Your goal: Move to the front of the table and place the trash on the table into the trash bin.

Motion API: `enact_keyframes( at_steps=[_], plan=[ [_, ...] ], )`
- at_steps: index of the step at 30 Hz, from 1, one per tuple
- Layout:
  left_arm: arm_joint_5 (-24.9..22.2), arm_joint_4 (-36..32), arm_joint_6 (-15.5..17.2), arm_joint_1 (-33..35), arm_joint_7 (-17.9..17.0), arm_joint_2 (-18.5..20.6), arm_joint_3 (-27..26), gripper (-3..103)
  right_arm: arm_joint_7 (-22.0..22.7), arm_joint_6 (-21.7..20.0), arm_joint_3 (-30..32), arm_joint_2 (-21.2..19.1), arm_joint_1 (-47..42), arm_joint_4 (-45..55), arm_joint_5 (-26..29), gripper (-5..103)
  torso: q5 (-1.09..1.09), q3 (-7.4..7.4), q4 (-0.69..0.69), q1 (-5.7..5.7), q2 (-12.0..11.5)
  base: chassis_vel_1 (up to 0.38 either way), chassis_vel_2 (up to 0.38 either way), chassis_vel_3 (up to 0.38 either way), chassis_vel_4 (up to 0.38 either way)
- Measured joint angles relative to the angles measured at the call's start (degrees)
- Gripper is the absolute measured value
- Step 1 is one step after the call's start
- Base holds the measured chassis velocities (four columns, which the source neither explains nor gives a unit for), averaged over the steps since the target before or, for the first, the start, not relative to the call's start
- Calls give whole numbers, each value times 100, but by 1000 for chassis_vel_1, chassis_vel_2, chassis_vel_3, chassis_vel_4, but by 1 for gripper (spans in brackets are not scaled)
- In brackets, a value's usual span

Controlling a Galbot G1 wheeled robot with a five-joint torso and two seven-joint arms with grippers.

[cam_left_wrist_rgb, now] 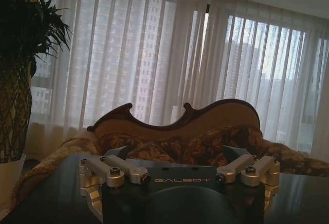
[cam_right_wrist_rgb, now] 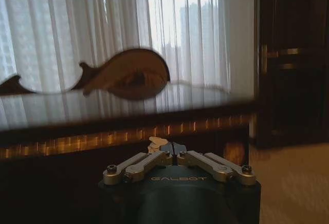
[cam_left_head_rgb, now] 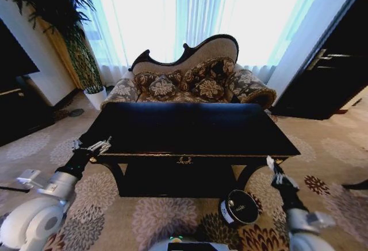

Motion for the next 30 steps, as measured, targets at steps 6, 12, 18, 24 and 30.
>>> enact_keyframes(
  at_steps=[6, 12, 18, 24, 30],
  plan=[
    [0, 0, 0, 0, 0, 0, 0, 100, 88, -1, -522, 116, 286, -568, -300, 0, -1, 0, 1, 0, 0, 0, 0, 0, 0],
    [0, 0, 0, 0, 0, 0, 0, 100, 284, 0, -1422, 190, 1060, -1890, -630, 0, 1, 0, 1, 0, 0, 0, 0, 0, 0],
    [0, 0, -1, 0, 0, 0, 0, 100, 449, -76, -1801, 196, 1881, -3426, -777, 0, 1, 0, 0, 0, 0, 0, 0, 0, 0],
    [0, 0, 0, 0, 0, 0, 0, 100, 615, -30, -1932, 27, 2464, -4460, -919, 0, 1, 0, 1, 1, 0, 0, 0, 0, 0],
    [0, 0, -1, 0, 0, 0, 0, 100, 689, -37, -2065, -101, 3071, -5573, -1176, 0, 1, 1, 1, 0, 0, 0, 0, 0, 0]
  ],
)
